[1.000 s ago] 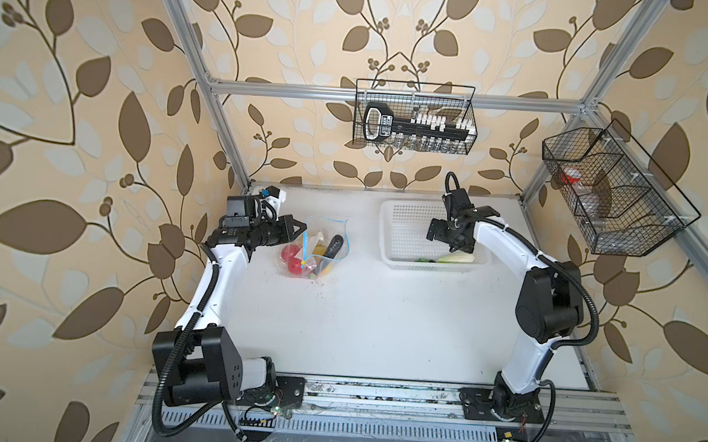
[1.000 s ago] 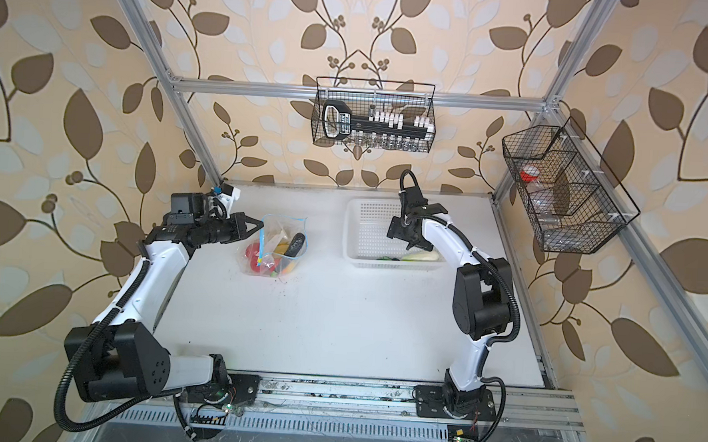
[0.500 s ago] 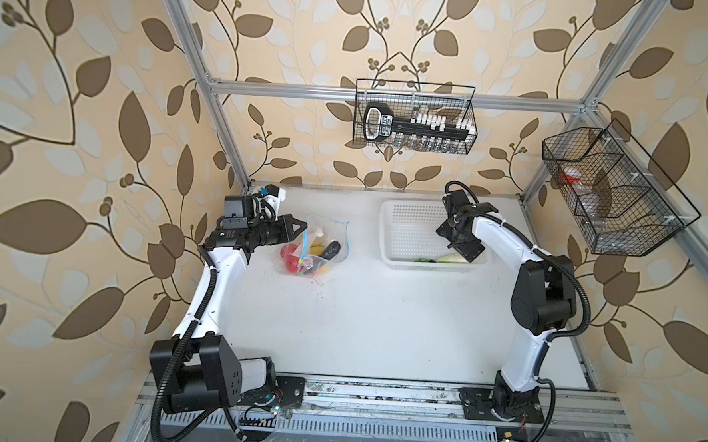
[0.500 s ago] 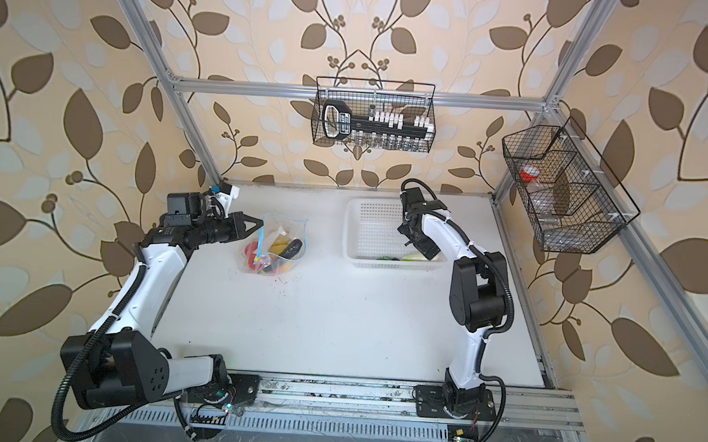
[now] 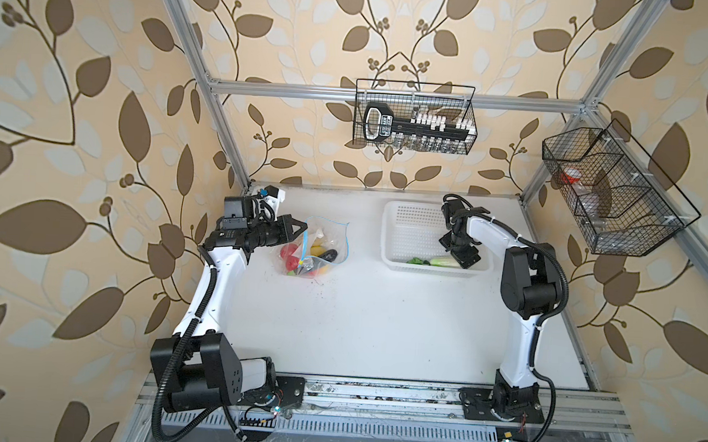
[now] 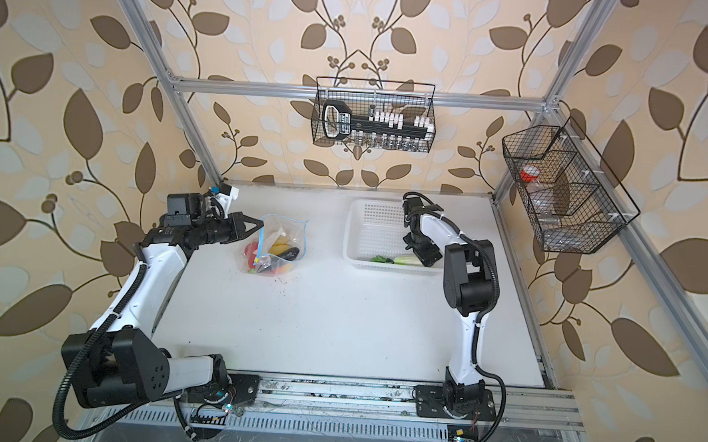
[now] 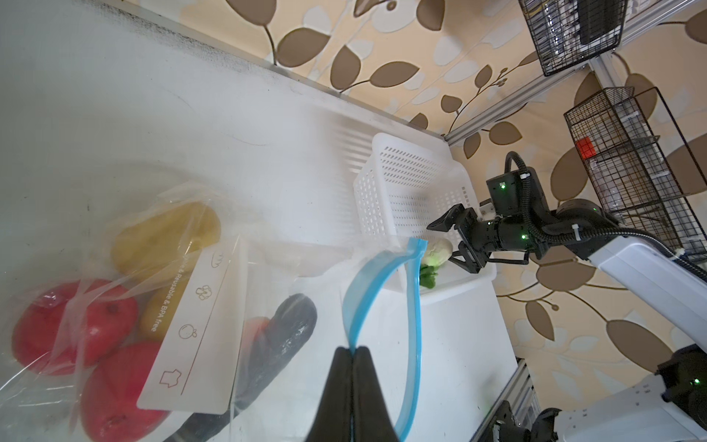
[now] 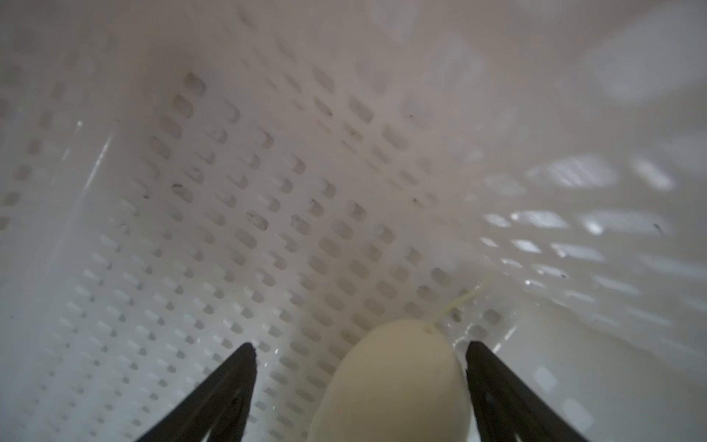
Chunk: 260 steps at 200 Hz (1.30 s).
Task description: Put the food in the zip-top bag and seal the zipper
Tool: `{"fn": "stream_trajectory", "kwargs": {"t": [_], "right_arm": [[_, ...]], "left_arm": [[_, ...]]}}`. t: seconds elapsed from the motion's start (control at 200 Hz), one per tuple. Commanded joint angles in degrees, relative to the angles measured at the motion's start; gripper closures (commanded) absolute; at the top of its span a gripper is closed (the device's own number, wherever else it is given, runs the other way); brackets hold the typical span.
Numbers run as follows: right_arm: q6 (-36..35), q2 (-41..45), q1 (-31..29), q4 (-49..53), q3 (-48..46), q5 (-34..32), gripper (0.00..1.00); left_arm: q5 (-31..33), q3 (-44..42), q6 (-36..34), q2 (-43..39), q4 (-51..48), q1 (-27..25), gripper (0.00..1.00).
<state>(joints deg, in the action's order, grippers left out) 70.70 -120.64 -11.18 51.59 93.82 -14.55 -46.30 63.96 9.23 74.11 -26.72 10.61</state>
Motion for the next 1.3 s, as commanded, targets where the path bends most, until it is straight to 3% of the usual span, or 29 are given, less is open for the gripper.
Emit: {"fn": "stream_trajectory", "kwargs": {"t": [0.0,0.32,0.445,0.5,0.61,0.665,0.745,0.85,1.2,1.295], "right_arm": [[0.5,-1.6,0.1,-3.8,1.4,3.4,0.22],[-1.8,-0.5,-1.8,-17.5,1.7,8.2,0.41],[-3.8,-0.6,-1.8,-20.5,3.6,9.4,0.42],[-5.7,-0.5,-1.8,-21.4,4.4,10.2,0.39],[-9.3,3.1,-2.8,-25.8,1.5,8.5,0.19],[-11.3,5.2,-3.2,-28.5,-0.9,7.9,0.17],[-14.1,6.5,-3.3,-26.2,-1.1,7.1,0.14],[-17.8,6.7,-3.8,-21.6,0.0,6.4,0.0],[-17.6,4.0,-6.8,-13.3,1.3,5.9,0.0],[-17.6,1.8,-6.9,-12.2,2.3,6.3,0.06]], "left_arm": [[-1.5,0.2,0.0,0.6,0.8,0.8,1.0],[-0.8,0.2,-0.4,1.2,0.5,0.9,1.0],[-0.5,0.2,-0.5,1.3,0.5,1.4,1.0],[-0.5,0.1,-0.5,1.4,0.6,1.5,1.0],[-0.3,0.1,-0.5,1.5,0.5,1.5,1.0],[0.1,0.0,-0.5,1.6,0.7,1.7,1.0],[0.3,-0.2,-0.4,1.6,0.9,1.8,1.0],[0.2,-0.2,-0.4,1.6,1.1,1.9,1.0],[1.6,-1.6,-0.8,0.8,2.6,2.0,1.0],[1.6,-1.5,-0.8,0.9,2.4,2.1,1.0]]}}
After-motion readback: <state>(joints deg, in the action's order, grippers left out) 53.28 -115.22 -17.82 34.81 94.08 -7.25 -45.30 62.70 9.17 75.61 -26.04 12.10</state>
